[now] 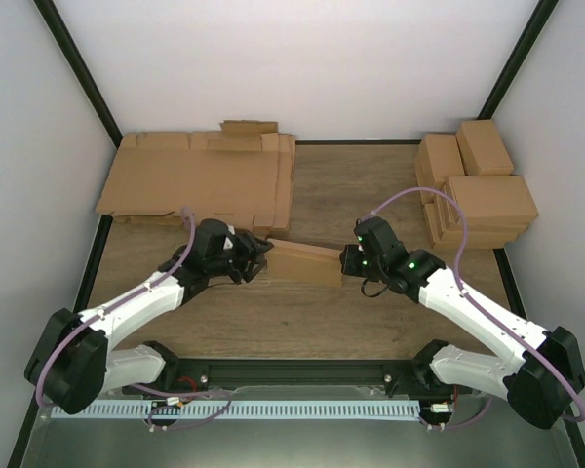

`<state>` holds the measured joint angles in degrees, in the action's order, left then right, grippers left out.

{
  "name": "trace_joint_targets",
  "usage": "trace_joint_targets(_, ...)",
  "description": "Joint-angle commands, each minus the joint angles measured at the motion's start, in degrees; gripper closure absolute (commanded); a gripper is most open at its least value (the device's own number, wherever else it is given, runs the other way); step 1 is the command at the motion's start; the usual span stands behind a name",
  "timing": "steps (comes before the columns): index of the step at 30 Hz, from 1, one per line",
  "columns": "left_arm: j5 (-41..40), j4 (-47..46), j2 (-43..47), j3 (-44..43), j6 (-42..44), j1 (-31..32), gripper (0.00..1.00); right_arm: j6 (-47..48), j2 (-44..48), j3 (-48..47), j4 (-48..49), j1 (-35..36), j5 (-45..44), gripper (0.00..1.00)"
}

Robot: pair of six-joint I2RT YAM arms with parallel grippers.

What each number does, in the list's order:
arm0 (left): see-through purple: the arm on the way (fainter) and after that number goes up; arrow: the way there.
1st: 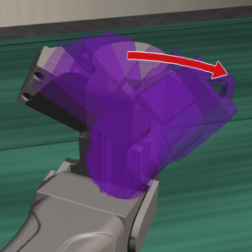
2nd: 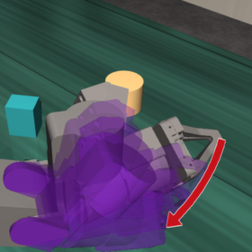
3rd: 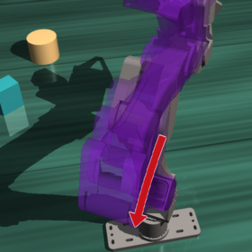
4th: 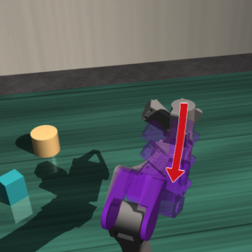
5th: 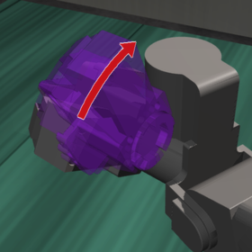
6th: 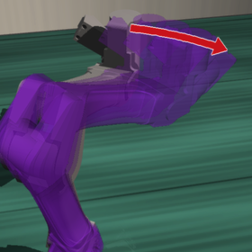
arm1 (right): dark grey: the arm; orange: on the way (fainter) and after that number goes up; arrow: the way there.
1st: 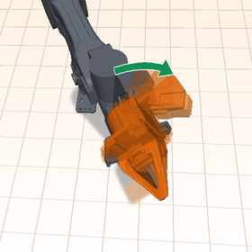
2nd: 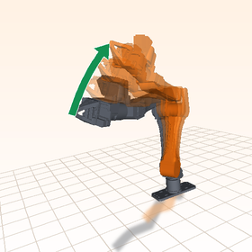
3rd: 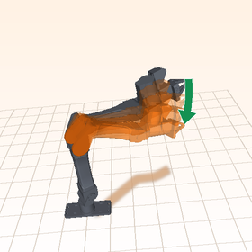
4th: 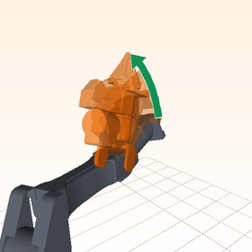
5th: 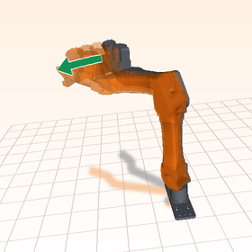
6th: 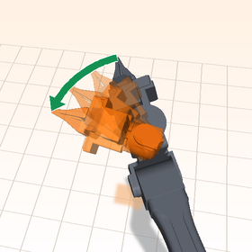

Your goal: Fold the paper box

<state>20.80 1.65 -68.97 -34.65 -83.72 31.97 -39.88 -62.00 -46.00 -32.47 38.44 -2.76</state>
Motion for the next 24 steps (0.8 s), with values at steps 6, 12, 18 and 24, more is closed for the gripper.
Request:
trace_joint_targets(6, -0.89, -3.25, -1.66, 3.08, -2.97, -0.17, 0.70, 0.38, -1.34, 1.84, -4.38, -0.19, 1.31, 0.81)
trace_joint_targets(12, -1.57, -3.90, -3.28, 5.42, -2.84, -0.06, 0.86, -0.12, -2.05, 4.79, -3.05, -0.21, 2.28, 0.81)
trace_joint_targets(18, -1.88, -3.91, -5.02, 6.62, -1.53, 0.02, 0.92, -1.98, -1.36, 9.06, -0.90, -0.14, 3.69, 0.89)
trace_joint_targets(24, -3.48, -1.47, -3.72, 6.11, -0.54, 0.03, 0.93, -3.36, -0.18, 11.18, 0.06, -0.20, 4.49, 0.85)
